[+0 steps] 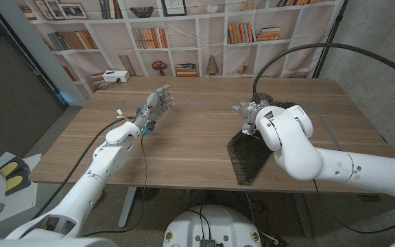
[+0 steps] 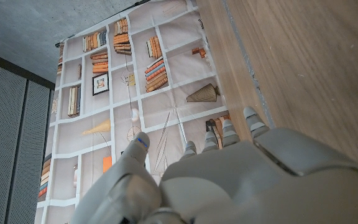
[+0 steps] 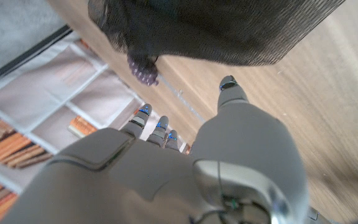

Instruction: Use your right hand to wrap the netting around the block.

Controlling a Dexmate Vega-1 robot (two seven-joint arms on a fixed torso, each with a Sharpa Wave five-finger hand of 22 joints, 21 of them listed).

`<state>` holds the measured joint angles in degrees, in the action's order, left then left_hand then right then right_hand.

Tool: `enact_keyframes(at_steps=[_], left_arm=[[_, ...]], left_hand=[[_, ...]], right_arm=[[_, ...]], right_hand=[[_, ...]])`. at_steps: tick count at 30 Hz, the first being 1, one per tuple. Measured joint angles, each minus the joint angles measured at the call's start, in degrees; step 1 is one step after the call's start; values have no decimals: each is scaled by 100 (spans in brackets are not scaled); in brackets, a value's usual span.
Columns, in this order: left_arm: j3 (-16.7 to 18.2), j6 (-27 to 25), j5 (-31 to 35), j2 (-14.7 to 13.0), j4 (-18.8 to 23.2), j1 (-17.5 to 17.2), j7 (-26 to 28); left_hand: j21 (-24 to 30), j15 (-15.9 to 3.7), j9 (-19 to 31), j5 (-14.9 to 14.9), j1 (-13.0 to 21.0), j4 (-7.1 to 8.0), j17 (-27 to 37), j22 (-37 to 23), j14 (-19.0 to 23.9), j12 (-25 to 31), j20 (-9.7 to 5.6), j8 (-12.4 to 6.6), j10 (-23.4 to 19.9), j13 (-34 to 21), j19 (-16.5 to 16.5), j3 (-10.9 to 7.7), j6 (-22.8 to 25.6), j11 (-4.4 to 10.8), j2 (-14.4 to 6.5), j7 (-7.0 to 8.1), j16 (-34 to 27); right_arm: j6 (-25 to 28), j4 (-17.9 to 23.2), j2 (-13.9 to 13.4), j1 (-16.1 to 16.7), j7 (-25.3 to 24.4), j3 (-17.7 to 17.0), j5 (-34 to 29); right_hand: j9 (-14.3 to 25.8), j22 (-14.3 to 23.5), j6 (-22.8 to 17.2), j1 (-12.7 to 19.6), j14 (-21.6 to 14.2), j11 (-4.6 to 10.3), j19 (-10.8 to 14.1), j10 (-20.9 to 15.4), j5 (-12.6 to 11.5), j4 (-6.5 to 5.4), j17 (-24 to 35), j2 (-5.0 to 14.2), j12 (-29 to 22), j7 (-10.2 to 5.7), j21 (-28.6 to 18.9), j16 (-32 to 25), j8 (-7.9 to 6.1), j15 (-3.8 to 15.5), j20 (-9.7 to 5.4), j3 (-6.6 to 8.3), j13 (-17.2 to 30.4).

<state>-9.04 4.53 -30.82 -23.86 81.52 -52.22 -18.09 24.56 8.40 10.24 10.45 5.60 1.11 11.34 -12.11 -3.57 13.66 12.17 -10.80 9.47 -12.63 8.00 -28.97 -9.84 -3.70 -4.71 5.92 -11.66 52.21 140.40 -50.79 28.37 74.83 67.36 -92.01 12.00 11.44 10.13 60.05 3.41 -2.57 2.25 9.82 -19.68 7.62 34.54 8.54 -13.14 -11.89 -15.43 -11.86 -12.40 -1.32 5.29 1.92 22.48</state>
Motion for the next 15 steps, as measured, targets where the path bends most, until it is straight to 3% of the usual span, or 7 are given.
enact_keyframes(at_steps=[2, 3, 6, 15], left_arm=[[3, 5, -6, 5, -10, 4, -14], [11, 7, -13, 12, -27, 8, -22], [19, 20, -42, 23, -39, 8, -35], [53, 43, -88, 48, -68, -26, -51]], left_hand=[[0, 2, 1, 0, 0, 0, 0, 0, 2, 0, 0, 0, 0, 0, 0, 0, 0, 0, 0, 0, 0], [0, 15, 2, 0, 0, 0, 0, 0, 15, 0, 0, 0, 0, 0, 0, 0, 0, 0, 0, 0, 0], [0, 22, 5, 0, 0, 0, 0, 0, 22, 0, 0, 0, 0, 0, 0, 0, 0, 0, 0, 0, 0], [0, -1, -4, 0, -24, 0, -1, 0, 44, 0, 0, 0, 0, 0, 0, 0, 0, 0, 24, 0, 0]], right_arm=[[-199, -49, 102, 224, -76, -239, -97], [-659, -96, 217, 458, -193, -489, -252], [-1195, -203, 454, 954, -221, -1033, -382], [-3115, -427, 1091, 2189, 100, -2435, -643]], right_hand=[[11, 0, 0, 21, 2, 0, 8, 0, 0, -1, -4, -6, -23, 0, 0, 0, -12, 3, 8, -1, 0], [14, 0, 0, 21, 20, 0, 8, 0, 0, -1, -4, -5, -23, 0, 0, 0, -26, 20, 8, -1, 0], [14, 0, 0, 28, 20, 0, 8, 0, 0, -1, -31, 1, -44, 0, 0, 0, -34, 20, 7, -1, 0], [13, 1, 0, 25, 107, 1, 8, 0, 0, -19, -45, 1, -44, 1, 40, 1, -78, 3, 7, -19, 0]])
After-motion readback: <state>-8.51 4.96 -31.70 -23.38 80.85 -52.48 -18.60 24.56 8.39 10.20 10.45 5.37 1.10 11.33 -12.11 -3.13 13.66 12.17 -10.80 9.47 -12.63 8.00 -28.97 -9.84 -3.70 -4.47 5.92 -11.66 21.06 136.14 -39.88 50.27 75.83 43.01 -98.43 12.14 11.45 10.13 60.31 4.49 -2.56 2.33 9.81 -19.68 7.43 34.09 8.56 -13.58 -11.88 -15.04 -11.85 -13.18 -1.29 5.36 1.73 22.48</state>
